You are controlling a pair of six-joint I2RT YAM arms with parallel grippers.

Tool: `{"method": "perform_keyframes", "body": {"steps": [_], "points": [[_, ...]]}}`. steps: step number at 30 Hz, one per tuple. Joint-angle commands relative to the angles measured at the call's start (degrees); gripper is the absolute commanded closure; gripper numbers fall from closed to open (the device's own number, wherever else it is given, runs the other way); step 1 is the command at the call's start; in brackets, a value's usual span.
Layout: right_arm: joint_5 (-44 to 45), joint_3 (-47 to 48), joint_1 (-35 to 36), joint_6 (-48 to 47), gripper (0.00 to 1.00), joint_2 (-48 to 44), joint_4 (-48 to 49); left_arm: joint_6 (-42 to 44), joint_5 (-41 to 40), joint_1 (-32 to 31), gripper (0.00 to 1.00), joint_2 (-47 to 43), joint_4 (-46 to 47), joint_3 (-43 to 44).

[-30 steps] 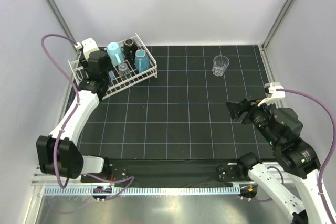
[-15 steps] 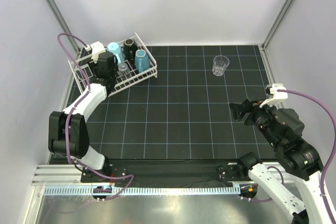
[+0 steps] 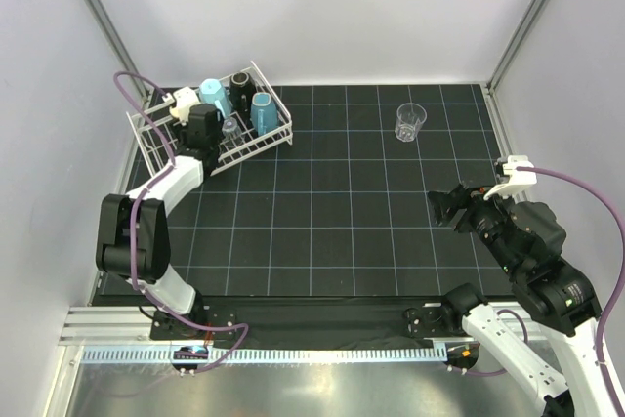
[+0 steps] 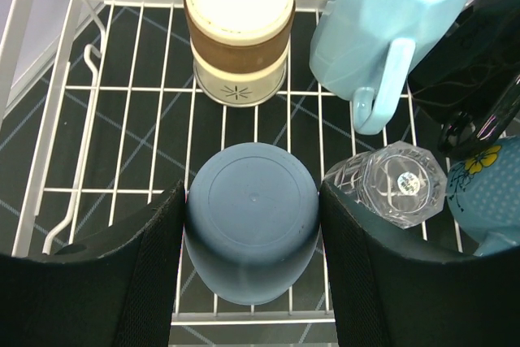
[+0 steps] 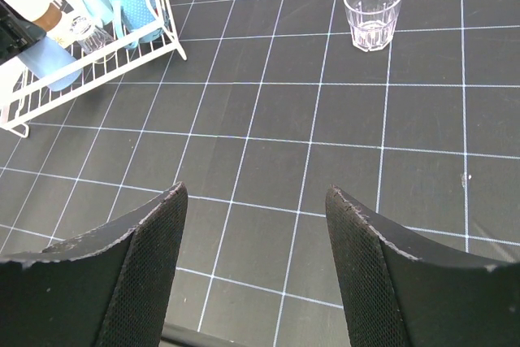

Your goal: Load the cups into the dish rack

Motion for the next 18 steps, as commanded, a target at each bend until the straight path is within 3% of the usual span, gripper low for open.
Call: {"method": "perform_keyframes", "body": {"steps": [1,6,9,10,13,18], "points": [[0.7,1.0,0.3,-0.2,0.30,0.4,0.9,-1.5,-1.9,0.3,1.00,-0.4,3.2,-0.3],[0.0,0.7,0.3,-0.1,0.30,1.0,1.2,-3.4,-2.4,0.3,0.85,-0.4,0.6,-0.7],[-0.3,0.5,0.3,0.1,0.30,1.0,1.3,-5.0,-2.4,0.3,0.67,-0.8,0.0,-1.2],[-0.3,0.4,0.4,0.1,0.30,1.0,1.3,-5.2,-2.2,0.3,0.54,-1.0,-0.3,-1.4],[-0.3,0.3,0.4,0.0,0.30,0.9,0.9,-5.6,-2.2,0.2,0.36,-1.1,-1.4,-1.3],[0.1,0.3,0.3,-0.8,0.30,0.5,0.7,-7.4,-1.9,0.2,0.19,-2.3,-3.6,-1.0]]}}
